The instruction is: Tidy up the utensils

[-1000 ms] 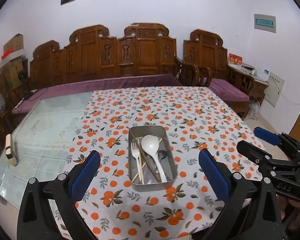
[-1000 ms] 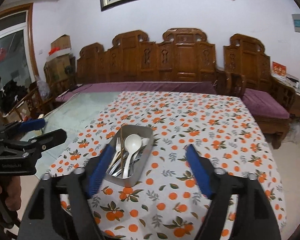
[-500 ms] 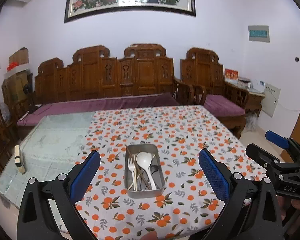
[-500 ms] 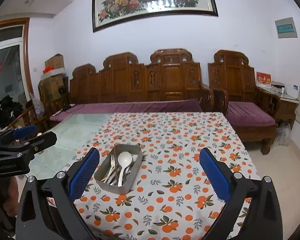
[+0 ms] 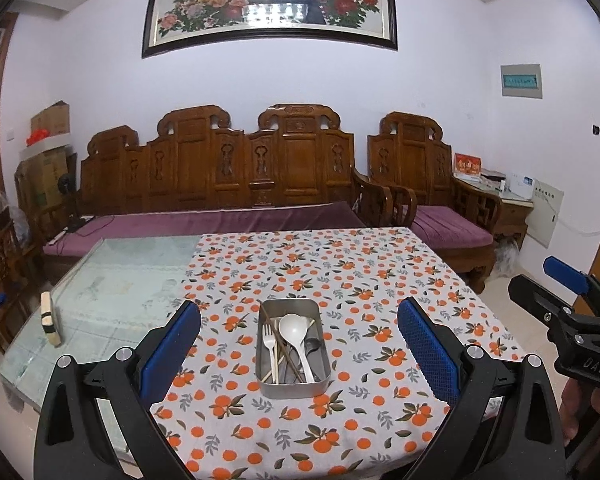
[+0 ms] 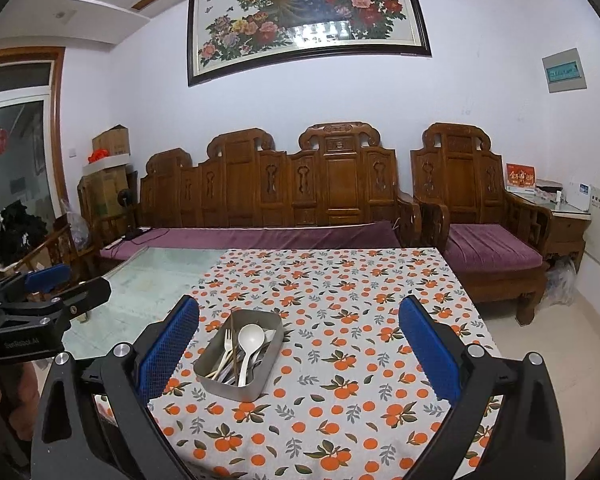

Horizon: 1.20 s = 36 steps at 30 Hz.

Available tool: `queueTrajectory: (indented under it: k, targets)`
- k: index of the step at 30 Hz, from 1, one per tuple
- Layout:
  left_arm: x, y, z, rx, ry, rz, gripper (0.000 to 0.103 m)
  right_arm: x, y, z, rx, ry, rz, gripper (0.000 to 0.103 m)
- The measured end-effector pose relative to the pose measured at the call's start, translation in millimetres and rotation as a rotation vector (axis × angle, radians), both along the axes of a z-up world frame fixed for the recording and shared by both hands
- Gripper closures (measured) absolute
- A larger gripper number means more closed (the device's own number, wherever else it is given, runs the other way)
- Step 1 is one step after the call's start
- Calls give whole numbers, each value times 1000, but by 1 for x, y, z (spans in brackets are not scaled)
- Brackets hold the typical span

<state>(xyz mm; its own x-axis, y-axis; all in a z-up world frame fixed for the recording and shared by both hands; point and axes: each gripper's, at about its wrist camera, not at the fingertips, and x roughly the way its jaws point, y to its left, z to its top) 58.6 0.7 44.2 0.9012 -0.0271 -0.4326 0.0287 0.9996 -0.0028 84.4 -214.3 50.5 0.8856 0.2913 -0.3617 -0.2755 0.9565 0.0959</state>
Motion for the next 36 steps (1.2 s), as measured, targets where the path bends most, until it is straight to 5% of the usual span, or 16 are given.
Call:
queueTrajectory:
  k: [36]
  targets:
    - [-2, -1, 0, -1, 3, 0, 8, -3, 6, 1, 4, -1, 2, 2]
